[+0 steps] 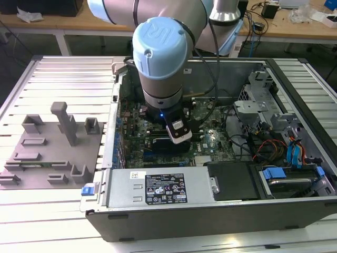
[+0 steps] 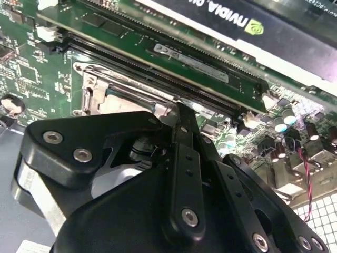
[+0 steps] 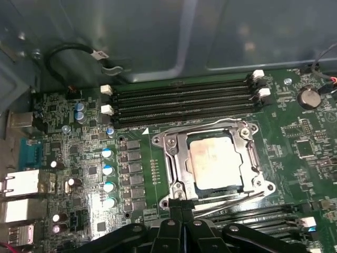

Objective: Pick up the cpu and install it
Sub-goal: 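Install the second cpu locking lever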

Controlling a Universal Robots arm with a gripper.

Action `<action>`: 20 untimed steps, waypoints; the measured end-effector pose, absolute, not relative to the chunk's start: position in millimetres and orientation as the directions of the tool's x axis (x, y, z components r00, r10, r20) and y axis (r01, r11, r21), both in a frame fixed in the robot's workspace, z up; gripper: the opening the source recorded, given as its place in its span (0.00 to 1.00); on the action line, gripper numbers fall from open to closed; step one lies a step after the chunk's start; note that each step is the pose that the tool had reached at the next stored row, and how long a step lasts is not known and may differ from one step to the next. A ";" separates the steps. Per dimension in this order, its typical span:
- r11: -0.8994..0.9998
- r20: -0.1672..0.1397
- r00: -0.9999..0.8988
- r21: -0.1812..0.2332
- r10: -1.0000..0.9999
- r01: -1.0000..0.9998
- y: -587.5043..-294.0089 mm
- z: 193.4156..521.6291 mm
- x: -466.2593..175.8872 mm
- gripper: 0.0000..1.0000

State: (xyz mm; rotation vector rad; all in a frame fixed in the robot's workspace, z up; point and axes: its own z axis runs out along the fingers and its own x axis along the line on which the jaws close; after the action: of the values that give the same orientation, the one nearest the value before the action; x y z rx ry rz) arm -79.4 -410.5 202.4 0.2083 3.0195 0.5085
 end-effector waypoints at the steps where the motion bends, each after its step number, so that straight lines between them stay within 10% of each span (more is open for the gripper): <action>1: 0.936 -0.049 -0.988 0.330 0.145 0.121 -410.7 201.8 -79.9 0.11; 20: 0.919 -0.049 -0.988 0.375 0.149 0.120 -410.9 222.9 -86.3 0.11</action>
State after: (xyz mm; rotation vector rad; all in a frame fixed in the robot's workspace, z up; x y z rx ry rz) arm -86.3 -410.9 222.9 0.2106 3.0026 0.5791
